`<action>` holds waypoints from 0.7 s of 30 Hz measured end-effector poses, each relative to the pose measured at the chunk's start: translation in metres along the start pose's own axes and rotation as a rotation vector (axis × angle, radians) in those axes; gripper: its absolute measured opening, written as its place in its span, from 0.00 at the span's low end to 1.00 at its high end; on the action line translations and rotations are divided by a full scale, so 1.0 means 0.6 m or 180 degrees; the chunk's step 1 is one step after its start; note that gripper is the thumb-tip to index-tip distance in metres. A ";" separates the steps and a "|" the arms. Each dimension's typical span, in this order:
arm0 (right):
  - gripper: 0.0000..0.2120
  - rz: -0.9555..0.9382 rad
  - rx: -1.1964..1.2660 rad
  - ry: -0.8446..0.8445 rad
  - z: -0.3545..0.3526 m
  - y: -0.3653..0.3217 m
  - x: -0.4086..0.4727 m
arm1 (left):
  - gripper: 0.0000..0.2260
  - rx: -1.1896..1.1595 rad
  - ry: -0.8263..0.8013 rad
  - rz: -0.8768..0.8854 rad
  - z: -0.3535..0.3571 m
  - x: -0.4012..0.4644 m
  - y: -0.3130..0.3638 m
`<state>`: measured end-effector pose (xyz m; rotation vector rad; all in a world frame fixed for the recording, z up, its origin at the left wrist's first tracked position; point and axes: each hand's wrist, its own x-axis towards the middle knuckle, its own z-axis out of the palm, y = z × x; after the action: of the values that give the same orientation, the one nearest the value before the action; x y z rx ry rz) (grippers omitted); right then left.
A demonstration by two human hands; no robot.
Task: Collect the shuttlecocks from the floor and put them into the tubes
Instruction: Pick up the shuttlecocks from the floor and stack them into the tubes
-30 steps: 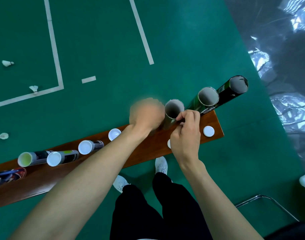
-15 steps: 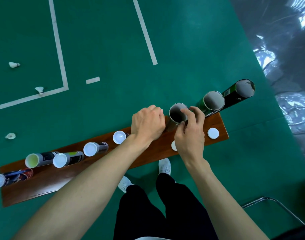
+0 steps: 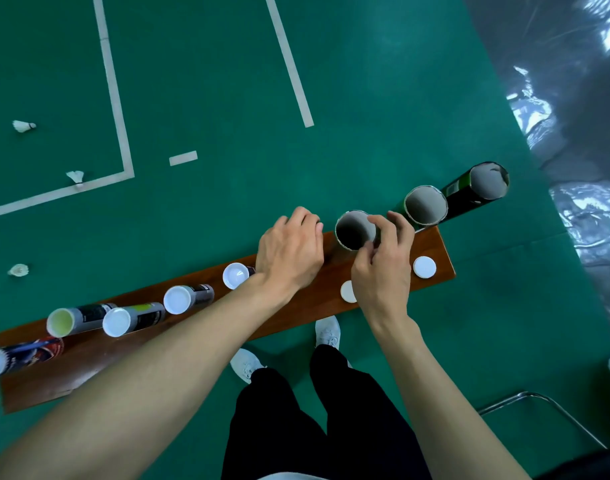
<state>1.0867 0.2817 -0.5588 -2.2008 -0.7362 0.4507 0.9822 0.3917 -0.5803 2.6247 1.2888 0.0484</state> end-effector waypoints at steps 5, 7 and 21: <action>0.17 -0.0046 -0.0066 -0.0010 -0.013 -0.012 -0.001 | 0.17 -0.0049 -0.0081 -0.0057 -0.005 0.000 0.013; 0.16 -0.0068 -0.0077 -0.0008 -0.021 -0.014 -0.005 | 0.19 -0.0158 -0.0113 -0.0186 -0.005 -0.005 0.012; 0.17 -0.0167 -0.0159 -0.0244 -0.052 -0.009 -0.016 | 0.14 -0.0492 -0.0093 -0.0191 -0.029 -0.017 0.018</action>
<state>1.0936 0.2616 -0.5335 -2.2151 -0.8527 0.4974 0.9822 0.3802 -0.5604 2.4472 1.2983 0.0958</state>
